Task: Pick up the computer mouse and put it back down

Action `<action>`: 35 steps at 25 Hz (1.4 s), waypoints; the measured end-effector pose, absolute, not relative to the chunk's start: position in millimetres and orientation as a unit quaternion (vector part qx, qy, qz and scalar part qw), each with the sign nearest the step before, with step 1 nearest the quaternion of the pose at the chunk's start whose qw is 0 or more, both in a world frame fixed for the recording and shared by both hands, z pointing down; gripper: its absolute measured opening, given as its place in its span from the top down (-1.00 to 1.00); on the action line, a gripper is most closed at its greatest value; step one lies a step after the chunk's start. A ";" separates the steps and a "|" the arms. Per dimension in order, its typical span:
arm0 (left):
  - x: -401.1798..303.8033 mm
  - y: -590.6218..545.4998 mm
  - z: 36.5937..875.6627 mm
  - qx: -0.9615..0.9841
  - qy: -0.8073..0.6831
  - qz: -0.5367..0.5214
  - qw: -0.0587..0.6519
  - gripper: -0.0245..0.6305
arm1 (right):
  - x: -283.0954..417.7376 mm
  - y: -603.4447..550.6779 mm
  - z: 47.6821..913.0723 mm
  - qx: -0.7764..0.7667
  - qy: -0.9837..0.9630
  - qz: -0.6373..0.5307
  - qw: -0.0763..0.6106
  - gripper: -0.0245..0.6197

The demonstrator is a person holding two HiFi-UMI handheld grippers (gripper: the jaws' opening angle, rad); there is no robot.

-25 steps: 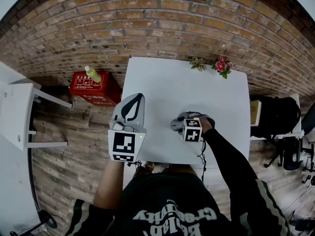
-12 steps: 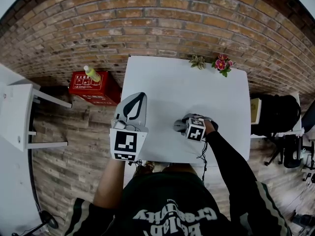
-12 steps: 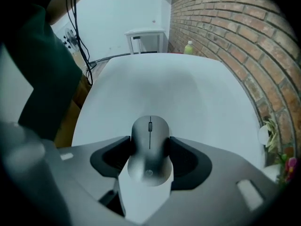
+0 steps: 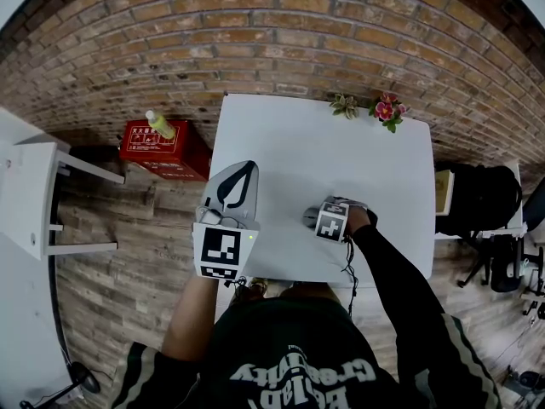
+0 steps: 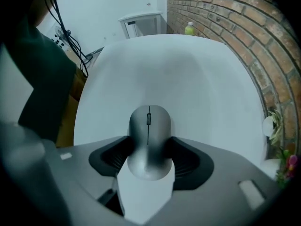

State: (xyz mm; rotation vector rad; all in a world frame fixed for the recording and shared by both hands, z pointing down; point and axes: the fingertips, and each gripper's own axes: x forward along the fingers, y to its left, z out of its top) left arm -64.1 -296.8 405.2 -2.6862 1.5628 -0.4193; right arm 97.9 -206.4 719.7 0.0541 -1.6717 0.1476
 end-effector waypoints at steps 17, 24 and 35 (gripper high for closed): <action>-52.2 -292.2 407.6 -0.866 0.482 -0.131 0.002 0.91 | 88.0 -241.7 655.2 0.266 -0.844 0.105 0.453 0.07; -44.5 -288.3 402.5 -0.870 0.475 -0.128 0.009 0.91 | 94.0 -260.4 617.5 0.367 -0.851 0.158 0.342 0.07; -25.7 -287.2 390.7 -0.878 0.463 -0.121 0.023 0.91 | 115.5 -287.0 531.2 0.486 -0.837 0.143 0.206 0.07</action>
